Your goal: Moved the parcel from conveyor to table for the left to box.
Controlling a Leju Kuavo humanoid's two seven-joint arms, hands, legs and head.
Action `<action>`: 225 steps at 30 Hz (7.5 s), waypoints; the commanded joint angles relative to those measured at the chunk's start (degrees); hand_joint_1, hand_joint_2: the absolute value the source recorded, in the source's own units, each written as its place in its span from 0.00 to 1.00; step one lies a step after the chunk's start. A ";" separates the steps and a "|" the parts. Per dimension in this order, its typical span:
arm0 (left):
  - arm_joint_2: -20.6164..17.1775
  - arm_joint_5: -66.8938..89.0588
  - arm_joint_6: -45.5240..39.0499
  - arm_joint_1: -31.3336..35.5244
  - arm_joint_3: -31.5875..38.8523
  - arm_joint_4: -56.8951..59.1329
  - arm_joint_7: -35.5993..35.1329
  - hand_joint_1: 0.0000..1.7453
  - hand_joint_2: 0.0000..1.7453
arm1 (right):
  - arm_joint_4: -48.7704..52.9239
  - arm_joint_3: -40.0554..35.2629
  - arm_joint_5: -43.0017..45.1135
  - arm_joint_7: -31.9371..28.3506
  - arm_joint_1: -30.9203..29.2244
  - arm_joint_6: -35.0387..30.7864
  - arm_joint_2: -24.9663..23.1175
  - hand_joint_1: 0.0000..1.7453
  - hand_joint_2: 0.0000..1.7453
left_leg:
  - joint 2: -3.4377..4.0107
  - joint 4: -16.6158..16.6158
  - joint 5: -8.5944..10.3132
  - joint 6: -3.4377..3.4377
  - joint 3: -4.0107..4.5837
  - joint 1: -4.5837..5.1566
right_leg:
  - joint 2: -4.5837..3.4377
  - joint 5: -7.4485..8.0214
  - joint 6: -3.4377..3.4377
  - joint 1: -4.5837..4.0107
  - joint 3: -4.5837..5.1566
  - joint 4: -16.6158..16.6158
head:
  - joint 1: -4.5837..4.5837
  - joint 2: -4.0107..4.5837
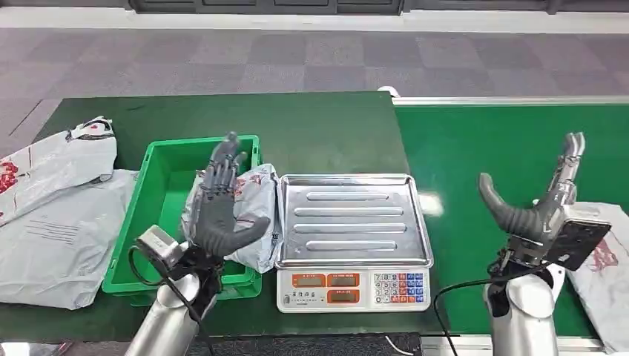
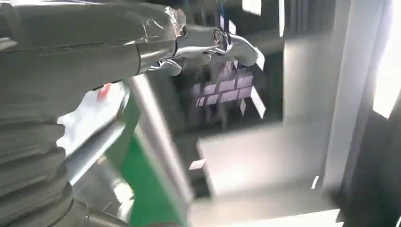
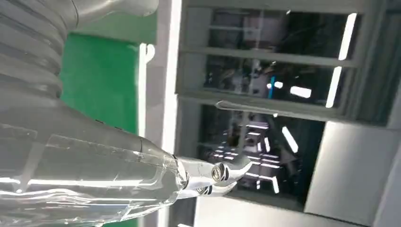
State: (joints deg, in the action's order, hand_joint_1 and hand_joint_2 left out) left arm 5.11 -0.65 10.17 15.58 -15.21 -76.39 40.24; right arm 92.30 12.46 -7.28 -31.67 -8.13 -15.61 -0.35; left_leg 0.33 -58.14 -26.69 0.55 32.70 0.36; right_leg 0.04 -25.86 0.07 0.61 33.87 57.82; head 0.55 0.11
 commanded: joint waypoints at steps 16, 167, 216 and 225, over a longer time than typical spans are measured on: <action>1.72 3.75 -5.40 7.92 -0.31 20.99 -0.24 0.00 1.00 | -45.70 23.67 -16.87 18.88 -7.99 -5.11 23.29 0.00 1.00 | -0.25 0.02 -0.01 -0.17 0.04 -0.01 | 0.29 0.05 -0.12 -0.01 -0.17 -0.22 | 0.00 0.00; 1.61 2.23 -6.65 9.72 3.99 25.74 -0.24 0.00 1.00 | -3.73 -19.38 8.81 -3.45 -8.81 23.20 3.14 0.00 1.00 | -0.02 0.11 0.76 -0.04 0.76 0.14 | 0.02 0.72 0.01 0.14 0.83 0.11 | 0.00 0.00; 1.22 10.47 -17.41 7.92 0.06 11.71 -14.92 0.00 1.00 | -18.94 -22.25 -15.01 13.88 -7.29 34.26 4.64 0.00 1.00 | 0.11 0.18 0.78 -0.09 0.73 0.13 | -0.09 0.77 -0.05 0.13 0.81 0.00 | 0.00 0.00; -0.03 17.85 -13.52 10.53 -3.43 24.42 -20.68 0.00 1.00 | 1.10 -13.02 -4.35 5.05 -5.47 29.74 -2.39 0.00 1.00 | 0.04 0.14 0.83 -0.01 0.82 0.18 | -0.02 0.73 0.00 0.19 0.96 0.13 | 0.00 0.00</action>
State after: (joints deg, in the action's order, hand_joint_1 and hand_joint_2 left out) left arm 6.73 10.06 -5.95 21.93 -14.27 -67.10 24.54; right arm 82.73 -8.08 -14.20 -22.52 -11.94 17.83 4.76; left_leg 0.38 -58.07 -25.84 0.45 33.54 0.55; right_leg 0.03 -25.12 0.03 0.79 34.83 57.98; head 0.55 0.11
